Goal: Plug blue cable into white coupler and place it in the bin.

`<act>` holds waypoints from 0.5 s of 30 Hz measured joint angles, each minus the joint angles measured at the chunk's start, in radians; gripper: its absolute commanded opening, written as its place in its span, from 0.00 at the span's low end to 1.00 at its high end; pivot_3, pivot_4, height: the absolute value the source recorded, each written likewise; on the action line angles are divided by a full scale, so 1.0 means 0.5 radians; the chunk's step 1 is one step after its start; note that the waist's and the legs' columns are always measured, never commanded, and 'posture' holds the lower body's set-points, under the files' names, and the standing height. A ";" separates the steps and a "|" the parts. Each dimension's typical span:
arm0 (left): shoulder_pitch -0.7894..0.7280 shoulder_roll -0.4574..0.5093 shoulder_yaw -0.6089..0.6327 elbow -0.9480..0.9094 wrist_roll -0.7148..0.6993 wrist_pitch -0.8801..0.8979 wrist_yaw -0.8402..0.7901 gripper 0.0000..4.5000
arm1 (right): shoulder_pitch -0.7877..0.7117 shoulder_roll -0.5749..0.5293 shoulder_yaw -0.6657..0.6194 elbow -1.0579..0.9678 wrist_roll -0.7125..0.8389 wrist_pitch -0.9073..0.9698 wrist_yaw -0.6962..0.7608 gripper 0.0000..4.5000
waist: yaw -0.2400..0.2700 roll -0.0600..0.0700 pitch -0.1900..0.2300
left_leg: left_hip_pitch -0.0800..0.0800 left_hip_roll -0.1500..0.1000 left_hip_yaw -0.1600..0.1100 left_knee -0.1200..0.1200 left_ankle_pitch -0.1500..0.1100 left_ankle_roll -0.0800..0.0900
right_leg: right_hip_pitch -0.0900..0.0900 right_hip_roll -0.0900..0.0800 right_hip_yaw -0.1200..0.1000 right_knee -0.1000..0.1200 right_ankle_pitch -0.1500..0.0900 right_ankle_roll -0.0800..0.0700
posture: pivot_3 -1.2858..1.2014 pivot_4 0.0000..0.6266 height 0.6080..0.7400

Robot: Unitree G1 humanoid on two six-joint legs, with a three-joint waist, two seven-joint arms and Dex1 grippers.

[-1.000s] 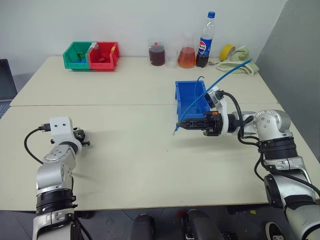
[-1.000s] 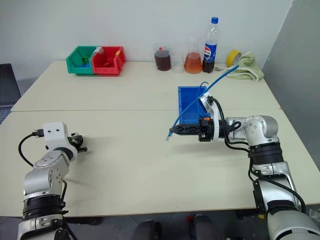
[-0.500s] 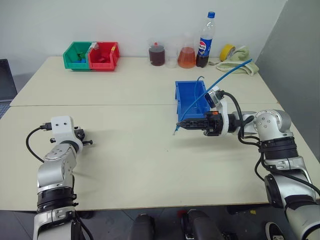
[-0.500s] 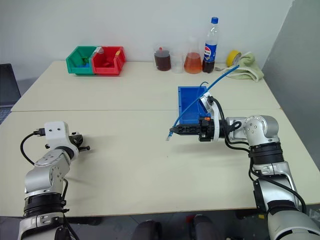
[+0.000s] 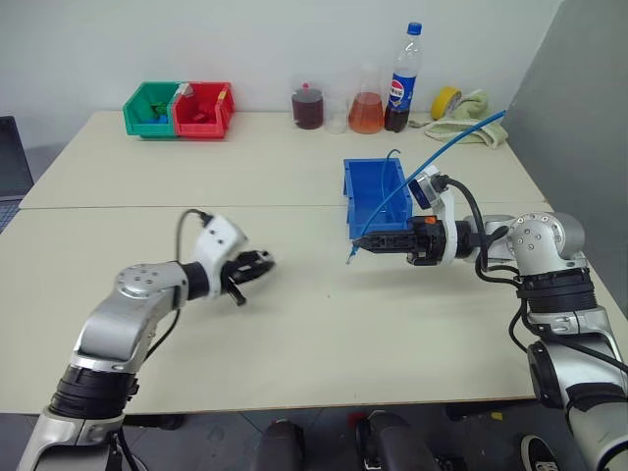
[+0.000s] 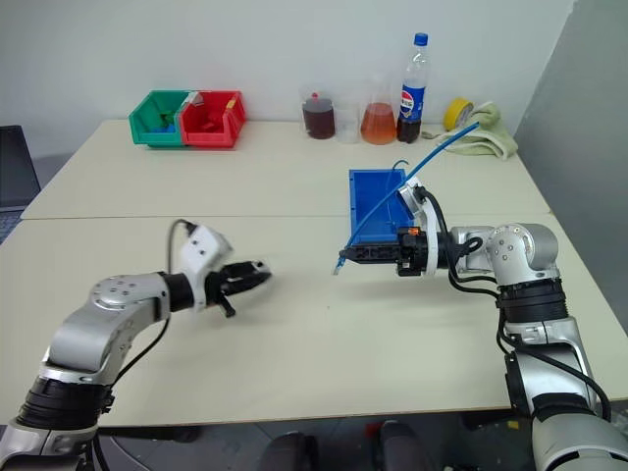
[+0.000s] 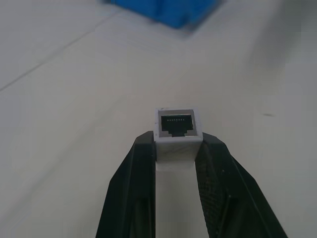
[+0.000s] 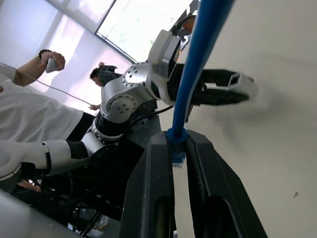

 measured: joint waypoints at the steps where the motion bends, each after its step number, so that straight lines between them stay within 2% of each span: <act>1: -0.026 0.001 -0.083 -0.016 0.000 -0.043 -0.105 0.17 | 0.006 -0.004 -0.004 -0.021 0.001 -0.002 -0.004 0.02 | 0.000 0.000 0.000 | 0.000 0.000 0.000 0.000 0.000 0.000 | 0.000 0.001 0.000 0.000 -0.001 0.001 | 0.52 0.24 1.00; 5: -0.151 -0.041 -0.251 0.062 0.040 -0.242 -0.352 0.17 | 0.041 -0.015 -0.016 -0.067 0.002 -0.007 -0.040 0.02 | 0.005 0.000 0.000 | 0.000 0.000 -0.001 0.002 0.000 0.000 | 0.001 0.001 0.000 0.000 -0.005 0.008 | 0.52 0.24 1.00; 15: -0.343 -0.367 -0.505 0.879 0.317 -1.014 -0.687 0.17 | 0.169 -0.027 -0.067 -0.250 -0.066 -0.158 -0.182 0.02 | 0.005 0.000 0.000 | -0.002 0.000 0.000 0.002 0.000 0.001 | -0.001 0.002 0.000 0.001 -0.005 0.008 | 0.52 0.24 1.00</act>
